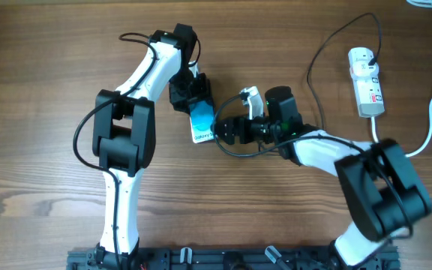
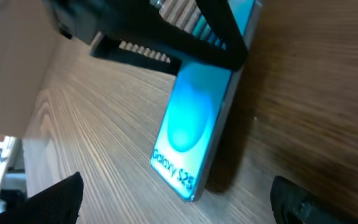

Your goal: Plug charger to phone and switch on socket

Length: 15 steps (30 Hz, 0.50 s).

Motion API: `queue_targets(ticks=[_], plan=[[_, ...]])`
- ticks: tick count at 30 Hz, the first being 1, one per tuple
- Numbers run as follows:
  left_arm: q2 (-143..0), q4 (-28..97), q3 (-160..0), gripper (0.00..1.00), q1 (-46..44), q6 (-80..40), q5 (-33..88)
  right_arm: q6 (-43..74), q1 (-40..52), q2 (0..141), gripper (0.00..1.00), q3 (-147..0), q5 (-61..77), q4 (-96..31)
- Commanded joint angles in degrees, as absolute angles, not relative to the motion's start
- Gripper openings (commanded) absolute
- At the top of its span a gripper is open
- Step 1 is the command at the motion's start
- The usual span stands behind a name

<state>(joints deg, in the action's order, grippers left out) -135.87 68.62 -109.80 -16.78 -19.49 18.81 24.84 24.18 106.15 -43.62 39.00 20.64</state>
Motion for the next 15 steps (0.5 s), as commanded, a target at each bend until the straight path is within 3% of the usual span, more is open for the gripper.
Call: queue_targets(ticks=[1,10,12,15], plan=[[-138.8,71.2,-108.0,0.48,-17.3,-16.2,19.7,29.4,24.1,113.4,0.94,-44.3,48.0,26.3],[-138.8,76.2,-108.0,0.45,-18.5,-15.4,20.8,34.6,24.2,116.3,0.84,-45.9,49.5,23.2],[-138.8,76.3,-108.0,0.44,-18.5,-15.4,21.5,34.7,24.2,116.3,0.70,-45.9,50.5,22.7],[-138.8,76.4,-108.0,0.46,-18.5,-15.4,21.5,34.7,24.6,116.3,0.67,-45.9,51.5,21.3]])
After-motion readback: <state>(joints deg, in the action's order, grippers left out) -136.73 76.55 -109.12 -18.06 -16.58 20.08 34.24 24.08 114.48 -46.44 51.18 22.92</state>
